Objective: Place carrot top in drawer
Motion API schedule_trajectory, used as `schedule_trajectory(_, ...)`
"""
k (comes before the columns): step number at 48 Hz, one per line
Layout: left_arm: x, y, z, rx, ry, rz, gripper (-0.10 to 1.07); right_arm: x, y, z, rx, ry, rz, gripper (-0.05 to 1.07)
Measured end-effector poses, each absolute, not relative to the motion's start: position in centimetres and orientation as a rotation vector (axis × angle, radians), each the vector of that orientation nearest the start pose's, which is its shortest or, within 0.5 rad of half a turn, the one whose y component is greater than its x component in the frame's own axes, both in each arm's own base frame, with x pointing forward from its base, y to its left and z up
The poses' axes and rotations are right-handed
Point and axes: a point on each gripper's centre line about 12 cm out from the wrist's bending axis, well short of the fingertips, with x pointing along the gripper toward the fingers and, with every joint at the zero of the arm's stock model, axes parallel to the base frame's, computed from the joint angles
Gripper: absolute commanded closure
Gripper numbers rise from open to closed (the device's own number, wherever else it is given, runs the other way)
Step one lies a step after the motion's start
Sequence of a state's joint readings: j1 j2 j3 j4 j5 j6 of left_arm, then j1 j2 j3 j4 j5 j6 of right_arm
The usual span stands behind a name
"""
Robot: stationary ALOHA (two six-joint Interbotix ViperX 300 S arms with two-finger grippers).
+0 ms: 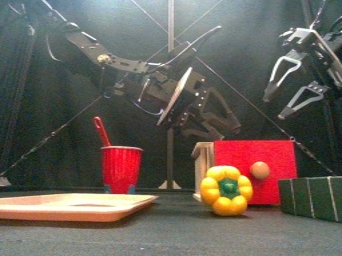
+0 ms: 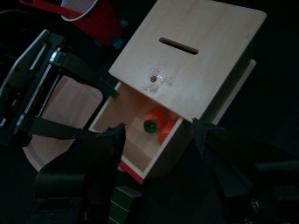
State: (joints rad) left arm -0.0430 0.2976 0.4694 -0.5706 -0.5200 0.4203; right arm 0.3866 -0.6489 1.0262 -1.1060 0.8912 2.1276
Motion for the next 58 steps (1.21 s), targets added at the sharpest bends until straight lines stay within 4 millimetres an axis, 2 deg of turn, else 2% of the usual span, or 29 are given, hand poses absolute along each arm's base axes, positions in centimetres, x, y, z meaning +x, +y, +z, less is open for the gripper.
schedule_trajectory(58,46.96,1.16,15.28,-0.037,0.304,0.240,0.05,21.41,0.10,22.11,0.662,0.422,-0.716,0.09)
